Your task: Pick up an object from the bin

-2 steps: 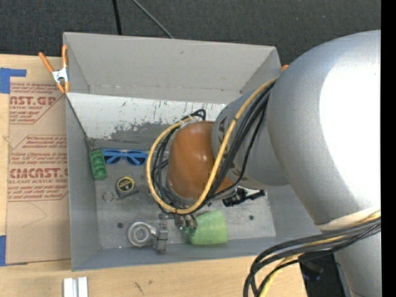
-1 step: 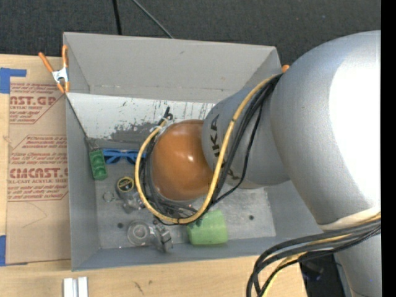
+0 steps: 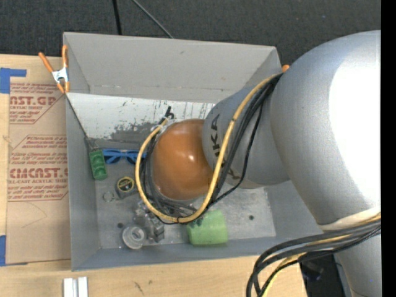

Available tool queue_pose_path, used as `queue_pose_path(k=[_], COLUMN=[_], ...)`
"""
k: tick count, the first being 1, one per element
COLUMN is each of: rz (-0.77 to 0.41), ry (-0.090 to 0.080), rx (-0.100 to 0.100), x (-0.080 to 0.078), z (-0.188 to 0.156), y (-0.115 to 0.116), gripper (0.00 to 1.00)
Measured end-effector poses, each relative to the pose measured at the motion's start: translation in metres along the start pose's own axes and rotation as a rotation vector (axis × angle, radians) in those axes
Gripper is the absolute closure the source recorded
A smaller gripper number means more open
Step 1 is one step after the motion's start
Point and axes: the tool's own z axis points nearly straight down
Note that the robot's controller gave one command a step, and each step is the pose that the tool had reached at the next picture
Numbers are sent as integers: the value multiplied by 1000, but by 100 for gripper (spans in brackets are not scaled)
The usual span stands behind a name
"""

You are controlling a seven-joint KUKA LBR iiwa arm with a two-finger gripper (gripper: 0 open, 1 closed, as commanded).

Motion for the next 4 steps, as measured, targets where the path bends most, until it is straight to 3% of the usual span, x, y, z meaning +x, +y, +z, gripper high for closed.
queue_pose_path(k=[1, 2, 3, 4], rz=[-31, 216, 304, 213], ry=[-2, 15, 3, 4], rx=[1, -3, -2, -1], x=[-32, -47, -79, -63], z=[-186, -74, -130, -178], y=[-19, 11, 41, 47], gripper=[100, 100, 100, 100])
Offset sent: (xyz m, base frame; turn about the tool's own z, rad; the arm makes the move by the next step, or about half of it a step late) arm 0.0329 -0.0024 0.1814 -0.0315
